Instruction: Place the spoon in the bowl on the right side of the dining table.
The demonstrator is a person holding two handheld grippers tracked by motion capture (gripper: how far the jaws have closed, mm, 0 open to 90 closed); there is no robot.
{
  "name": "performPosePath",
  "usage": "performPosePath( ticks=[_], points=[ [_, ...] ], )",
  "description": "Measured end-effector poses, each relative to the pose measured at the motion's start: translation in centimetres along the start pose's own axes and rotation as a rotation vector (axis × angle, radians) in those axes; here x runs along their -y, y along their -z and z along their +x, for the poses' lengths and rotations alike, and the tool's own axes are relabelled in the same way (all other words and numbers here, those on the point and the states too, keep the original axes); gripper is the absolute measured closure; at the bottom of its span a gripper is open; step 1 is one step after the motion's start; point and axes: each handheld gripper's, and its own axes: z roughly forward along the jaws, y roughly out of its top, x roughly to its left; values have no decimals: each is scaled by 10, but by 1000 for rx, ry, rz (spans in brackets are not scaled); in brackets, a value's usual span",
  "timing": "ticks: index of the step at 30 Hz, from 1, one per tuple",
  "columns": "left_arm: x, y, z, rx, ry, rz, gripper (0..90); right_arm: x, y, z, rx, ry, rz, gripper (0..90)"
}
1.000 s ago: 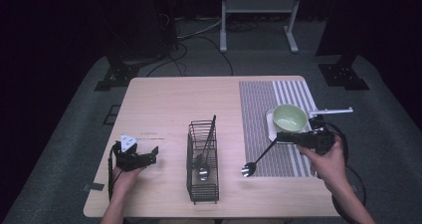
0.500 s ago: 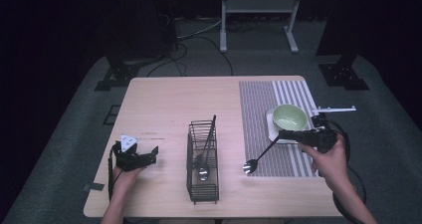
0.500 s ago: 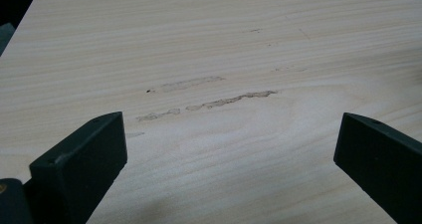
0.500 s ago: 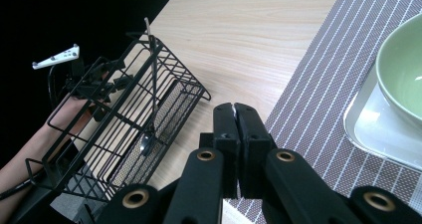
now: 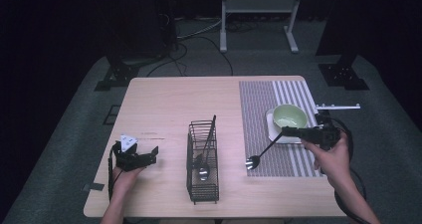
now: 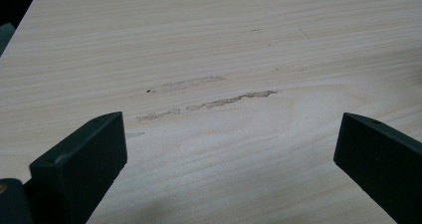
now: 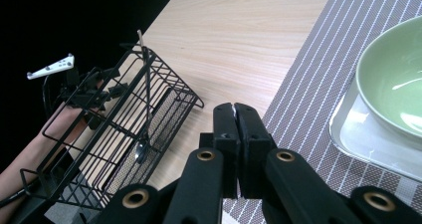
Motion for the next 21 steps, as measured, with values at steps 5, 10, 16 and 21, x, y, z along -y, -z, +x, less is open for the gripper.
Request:
performPosePath(
  ticks=[5,10,16,21],
  points=[
    [0,0,0,0,0,0,0,-1,2,-3,5,-9,-6,882],
    [0,0,0,0,1,-1,0,-3,3,-4,9,-14,-16,882],
    [0,0,0,0,0,-1,0,-4,4,-7,13,-21,-23,881],
    [0,0,0,1,1,-1,0,-5,5,-8,19,-27,-25,881]
  ],
)
